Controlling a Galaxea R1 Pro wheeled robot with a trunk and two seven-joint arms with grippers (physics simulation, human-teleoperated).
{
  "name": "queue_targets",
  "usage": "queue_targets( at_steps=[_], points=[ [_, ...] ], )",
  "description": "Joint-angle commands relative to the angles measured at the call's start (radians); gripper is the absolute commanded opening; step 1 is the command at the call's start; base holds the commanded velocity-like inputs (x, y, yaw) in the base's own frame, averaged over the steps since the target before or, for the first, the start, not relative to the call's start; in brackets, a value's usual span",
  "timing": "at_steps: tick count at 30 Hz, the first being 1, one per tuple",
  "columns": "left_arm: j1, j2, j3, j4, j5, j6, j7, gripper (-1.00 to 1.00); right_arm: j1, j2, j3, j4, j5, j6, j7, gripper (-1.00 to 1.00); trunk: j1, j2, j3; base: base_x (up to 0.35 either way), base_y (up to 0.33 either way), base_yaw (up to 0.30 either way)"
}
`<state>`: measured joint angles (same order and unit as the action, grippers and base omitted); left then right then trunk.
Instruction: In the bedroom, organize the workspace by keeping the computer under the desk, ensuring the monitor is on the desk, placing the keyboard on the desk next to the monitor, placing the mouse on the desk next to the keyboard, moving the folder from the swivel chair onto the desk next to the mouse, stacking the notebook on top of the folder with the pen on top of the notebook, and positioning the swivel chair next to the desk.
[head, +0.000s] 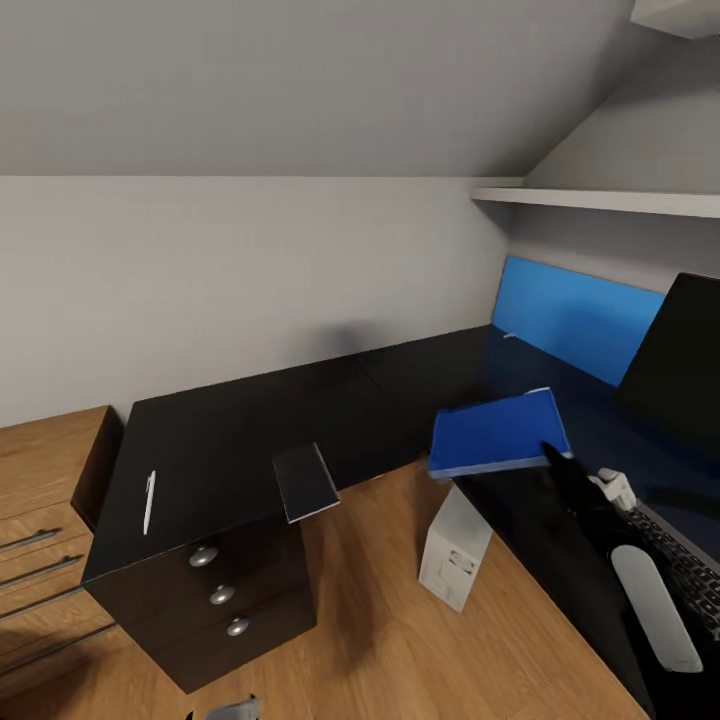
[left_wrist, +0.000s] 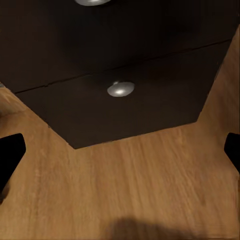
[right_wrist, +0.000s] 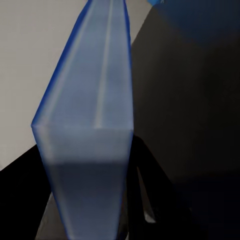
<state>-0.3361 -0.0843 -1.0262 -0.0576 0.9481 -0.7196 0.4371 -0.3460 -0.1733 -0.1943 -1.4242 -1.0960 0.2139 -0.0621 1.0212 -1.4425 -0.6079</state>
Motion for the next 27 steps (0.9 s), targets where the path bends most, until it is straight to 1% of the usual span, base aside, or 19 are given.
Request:
queue_targets(
  at_steps=[1,2,3,4,5,6,7,8,9,10,11,12,16,18,20,23,27],
  points=[
    [0.0,-0.001,-0.011,0.0,-0.011,0.001,0.008,1.0,-0.02,0.029,0.001,0.018,-0.009,-0.034,-0.013,-1.0,0.0,-0.001,-0.001,0.0,0.0,-0.001],
    [0.001,-0.001,-0.014,0.0,-0.021,0.002,0.006,1.0,-0.067,0.086,0.002,0.072,-0.009,-0.119,-0.029,-1.0,0.0,-0.001,-0.001,0.0,0.0,0.0],
    [0.001,-0.001,-0.015,0.001,-0.024,0.002,0.006,1.0,-0.107,0.127,0.003,0.123,-0.009,-0.188,-0.04,-1.0,0.0,-0.001,-0.001,0.0,0.0,0.0],
    [0.001,-0.001,-0.015,0.001,-0.026,0.003,0.006,1.0,-0.129,0.146,0.004,0.155,-0.009,-0.224,-0.045,-1.0,0.0,-0.001,-0.001,0.0,0.0,0.0],
    [0.002,-0.001,-0.016,0.001,-0.028,0.003,0.006,1.0,-0.196,0.192,0.006,0.261,-0.009,-0.322,-0.058,-1.0,0.0,-0.001,-0.001,0.0,0.0,0.0],
    [0.002,-0.002,-0.017,0.001,-0.03,0.003,0.006,1.0,-0.262,0.223,0.007,0.382,-0.01,-0.405,-0.066,-1.0,0.0,-0.001,-0.001,0.0,0.0,0.0],
    [0.002,-0.002,-0.017,0.001,-0.031,0.002,0.007,1.0,-0.33,0.241,0.008,0.505,-0.01,-0.472,-0.07,-1.0,0.0,-0.001,-0.001,0.0,0.0,0.0],
    [0.002,-0.002,-0.017,0.001,-0.031,0.002,0.007,1.0,-0.353,0.244,0.008,0.543,-0.011,-0.491,-0.071,-1.0,0.0,-0.001,-0.001,0.0,0.0,0.0],
    [0.002,-0.002,-0.017,0.001,-0.033,-0.001,0.006,1.0,-0.435,0.253,0.008,0.674,-0.013,-0.555,-0.072,-1.0,0.0,-0.001,-0.001,0.0,0.0,0.0],
    [0.002,-0.002,-0.017,0.001,-0.033,-0.003,0.005,1.0,-0.463,0.255,0.007,0.715,-0.014,-0.584,-0.072,-1.0,0.0,-0.001,-0.001,0.0,0.0,0.0],
    [0.002,-0.002,-0.017,0.001,-0.033,-0.004,0.004,1.0,-0.472,0.255,0.007,0.729,-0.014,-0.596,-0.072,-1.0,0.0,-0.001,-0.001,0.0,0.0,0.0],
    [0.002,-0.002,-0.017,0.001,-0.034,-0.006,0.003,1.0,-0.492,0.256,0.005,0.757,-0.015,-0.624,-0.071,-1.0,0.0,-0.001,-0.001,0.0,0.0,0.0],
    [0.002,-0.001,-0.017,0.0,-0.034,-0.007,0.003,1.0,-0.508,0.258,0.0,0.779,-0.02,-0.648,-0.066,-1.0,0.0,-0.001,-0.001,0.0,0.0,0.0],
    [0.002,-0.001,-0.017,0.0,-0.034,-0.007,0.004,1.0,-0.51,0.263,0.0,0.782,-0.024,-0.65,-0.066,-1.0,0.0,-0.001,-0.001,0.0,0.0,0.0],
    [0.002,0.0,-0.017,0.0,-0.033,-0.007,0.005,1.0,-0.511,0.268,-0.002,0.783,-0.038,-0.651,-0.065,-1.0,0.0,-0.001,-0.001,0.0,0.0,0.0],
    [0.002,0.0,-0.016,0.0,-0.032,-0.004,0.006,1.0,-0.511,0.27,-0.001,0.784,-0.051,-0.651,-0.065,-1.0,0.0,-0.001,-0.001,0.0,0.0,0.0],
    [0.002,-0.001,-0.017,0.0,-0.032,-0.002,0.006,1.0,-0.511,0.271,-0.002,0.786,-0.058,-0.652,-0.064,-1.0,0.0,-0.001,-0.001,0.005,-0.049,0.0]
  ],
)
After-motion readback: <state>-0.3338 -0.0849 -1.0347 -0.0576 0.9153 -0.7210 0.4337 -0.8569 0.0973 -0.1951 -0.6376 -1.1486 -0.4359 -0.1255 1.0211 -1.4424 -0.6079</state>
